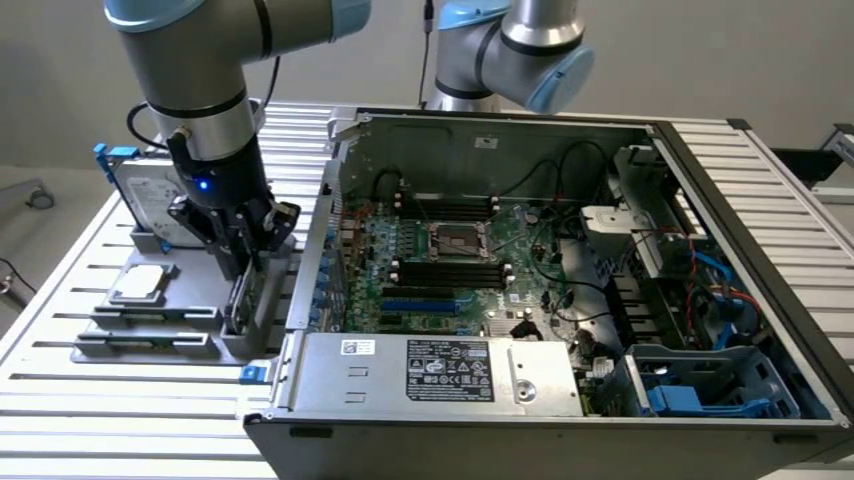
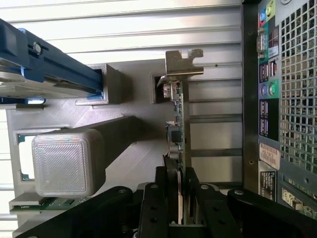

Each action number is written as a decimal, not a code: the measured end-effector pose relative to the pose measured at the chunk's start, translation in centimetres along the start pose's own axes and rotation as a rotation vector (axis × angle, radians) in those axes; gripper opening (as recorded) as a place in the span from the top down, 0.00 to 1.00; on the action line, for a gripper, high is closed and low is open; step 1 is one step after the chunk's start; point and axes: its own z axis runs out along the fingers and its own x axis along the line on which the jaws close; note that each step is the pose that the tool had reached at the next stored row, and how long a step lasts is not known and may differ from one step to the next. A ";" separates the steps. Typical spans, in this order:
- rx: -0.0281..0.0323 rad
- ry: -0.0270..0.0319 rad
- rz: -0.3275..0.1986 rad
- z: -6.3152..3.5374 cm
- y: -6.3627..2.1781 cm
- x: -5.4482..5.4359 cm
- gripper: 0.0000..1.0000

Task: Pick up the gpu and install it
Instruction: 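Pick up the gpu and move the gpu toward the slot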

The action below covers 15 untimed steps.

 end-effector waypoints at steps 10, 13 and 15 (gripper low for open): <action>-0.0009 0.0006 0.000 0.04 0.00 0.0 0.73; -0.0019 0.0007 0.000 0.04 -0.01 0.1 0.73; -0.0042 0.0006 0.000 0.02 -0.01 0.1 0.73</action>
